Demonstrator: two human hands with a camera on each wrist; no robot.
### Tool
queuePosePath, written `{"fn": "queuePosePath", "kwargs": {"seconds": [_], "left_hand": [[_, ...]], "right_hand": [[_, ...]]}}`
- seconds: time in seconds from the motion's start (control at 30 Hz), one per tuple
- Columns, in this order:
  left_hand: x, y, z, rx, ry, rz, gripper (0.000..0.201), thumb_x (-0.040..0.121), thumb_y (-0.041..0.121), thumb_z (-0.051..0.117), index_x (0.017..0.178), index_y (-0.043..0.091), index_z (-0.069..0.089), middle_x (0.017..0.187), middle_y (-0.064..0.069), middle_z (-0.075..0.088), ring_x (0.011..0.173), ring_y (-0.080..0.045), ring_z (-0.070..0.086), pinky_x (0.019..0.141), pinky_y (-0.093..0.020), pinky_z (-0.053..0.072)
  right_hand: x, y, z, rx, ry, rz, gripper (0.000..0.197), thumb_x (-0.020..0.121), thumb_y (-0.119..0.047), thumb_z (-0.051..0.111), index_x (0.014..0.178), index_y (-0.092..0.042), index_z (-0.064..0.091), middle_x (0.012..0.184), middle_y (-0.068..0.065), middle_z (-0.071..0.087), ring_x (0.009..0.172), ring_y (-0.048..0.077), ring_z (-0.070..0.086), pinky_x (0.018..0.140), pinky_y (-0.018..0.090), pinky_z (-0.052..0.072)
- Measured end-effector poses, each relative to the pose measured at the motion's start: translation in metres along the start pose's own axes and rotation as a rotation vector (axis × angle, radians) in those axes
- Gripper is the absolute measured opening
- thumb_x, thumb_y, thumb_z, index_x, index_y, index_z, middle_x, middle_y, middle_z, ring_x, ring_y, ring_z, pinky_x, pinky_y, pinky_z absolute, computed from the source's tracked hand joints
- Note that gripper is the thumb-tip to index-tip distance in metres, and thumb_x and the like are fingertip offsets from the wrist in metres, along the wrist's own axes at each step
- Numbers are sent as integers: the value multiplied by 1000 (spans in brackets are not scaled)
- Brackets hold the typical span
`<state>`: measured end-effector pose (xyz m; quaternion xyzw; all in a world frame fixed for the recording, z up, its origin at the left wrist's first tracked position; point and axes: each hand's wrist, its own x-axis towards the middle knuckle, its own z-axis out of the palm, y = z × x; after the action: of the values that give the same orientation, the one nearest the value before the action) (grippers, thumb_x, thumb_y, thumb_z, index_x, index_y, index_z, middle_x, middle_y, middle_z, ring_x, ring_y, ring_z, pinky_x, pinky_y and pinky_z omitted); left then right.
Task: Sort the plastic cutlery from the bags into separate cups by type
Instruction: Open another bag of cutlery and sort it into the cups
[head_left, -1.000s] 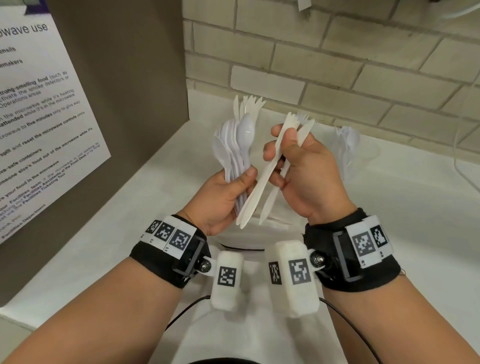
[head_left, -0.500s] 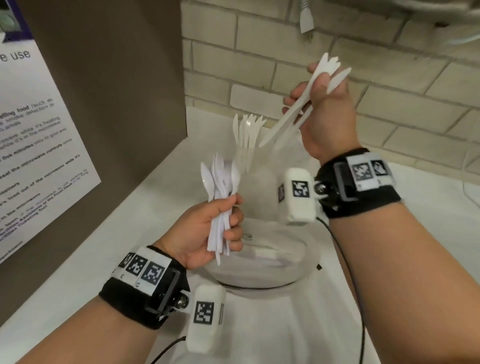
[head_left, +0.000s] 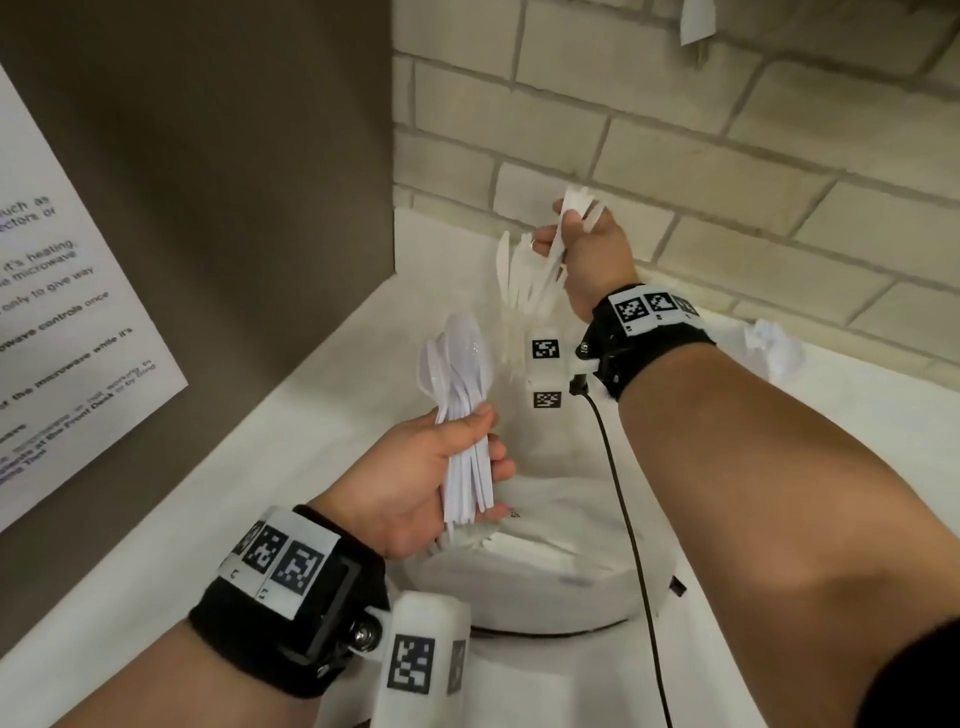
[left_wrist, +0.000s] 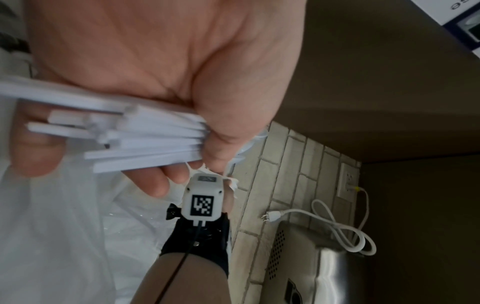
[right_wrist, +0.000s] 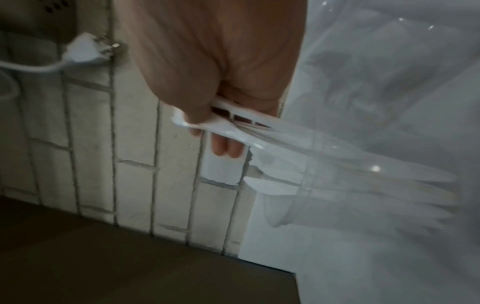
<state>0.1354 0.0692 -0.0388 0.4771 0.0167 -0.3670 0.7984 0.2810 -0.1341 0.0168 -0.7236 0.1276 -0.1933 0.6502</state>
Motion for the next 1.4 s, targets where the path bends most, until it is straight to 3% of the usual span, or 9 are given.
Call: {"fn": "queuePosePath", "kwargs": {"seconds": [0.13,0.3,0.5,0.6,0.73,0.97,1.07,1.2,1.4], "left_hand": [[5,2,0,-2,1,-16,21,74,32,65,88,16,63,74,-2,61,75,-18,65,93,-56,49],[5,3,7,16,22,-28,19,77,32,64,87,16,63,73,-2,61,72,-16,66,94,-55,49],[2,2,20,48,-12,-46,22,89,29,60,102,12,63,90,-8,61,74,-16,67,93,-52,50],[-1,0,27,56,-60,-32,49,85,29,66,124,1,56,110,-16,58,94,-26,63,87,-46,52],[-3,-4,31,73,-129,35,23,75,26,63,92,12,63,80,-4,66,70,-17,67,62,-31,57],[-5,-11,40,275,-175,127,12,84,15,59,95,14,63,76,0,68,81,-18,69,90,-39,52],[-5,-14,44,447,-162,173,14,93,10,54,106,15,58,78,1,64,75,-15,65,84,-35,55],[-5,-17,48,582,-173,197,21,94,9,54,113,17,55,76,5,61,70,-12,57,79,-34,49],[-3,-19,45,712,-162,250,32,90,11,62,116,28,56,101,1,66,84,-10,63,89,-32,54]], "right_hand": [[4,7,-1,-159,-41,153,39,86,-19,67,122,-6,60,115,11,65,106,26,60,95,35,48],[-9,-12,-9,-246,-70,88,56,91,-10,60,143,-5,39,148,8,43,135,20,42,104,22,31],[-59,-43,-18,-184,-120,-33,31,89,-8,61,119,-10,65,115,0,66,101,7,61,84,13,45],[-100,-52,-30,-203,-271,19,13,88,-19,65,100,-17,69,99,-4,69,91,12,66,80,27,52],[-149,-48,-52,-262,-399,144,47,82,-43,69,121,-18,59,103,-1,70,90,14,69,75,31,57],[-189,-25,-73,-148,-346,34,39,90,-6,62,126,-18,55,107,7,70,78,20,64,70,33,53],[-194,-20,-80,-83,-320,39,47,89,4,57,128,-22,53,110,8,70,87,21,64,75,31,52],[-198,-28,-89,-10,-225,-61,52,75,-6,62,120,-29,58,126,-2,63,109,15,60,95,31,49],[-199,-50,-96,-269,-204,-201,30,86,-5,62,97,-31,70,100,-12,71,92,3,65,83,21,52]]}}
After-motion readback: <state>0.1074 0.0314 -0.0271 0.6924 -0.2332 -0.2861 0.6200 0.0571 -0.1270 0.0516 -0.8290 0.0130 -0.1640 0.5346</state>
